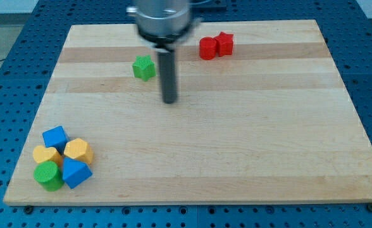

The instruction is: Separate the green circle from the group of blocks

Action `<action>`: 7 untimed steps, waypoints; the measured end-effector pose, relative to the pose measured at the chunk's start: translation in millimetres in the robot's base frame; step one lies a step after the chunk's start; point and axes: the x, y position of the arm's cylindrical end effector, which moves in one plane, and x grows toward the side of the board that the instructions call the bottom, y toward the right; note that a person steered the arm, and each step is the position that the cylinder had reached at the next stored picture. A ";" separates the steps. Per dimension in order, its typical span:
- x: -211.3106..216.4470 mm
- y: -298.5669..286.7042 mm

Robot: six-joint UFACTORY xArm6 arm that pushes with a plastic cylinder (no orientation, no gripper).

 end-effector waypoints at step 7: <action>172.7 -150.4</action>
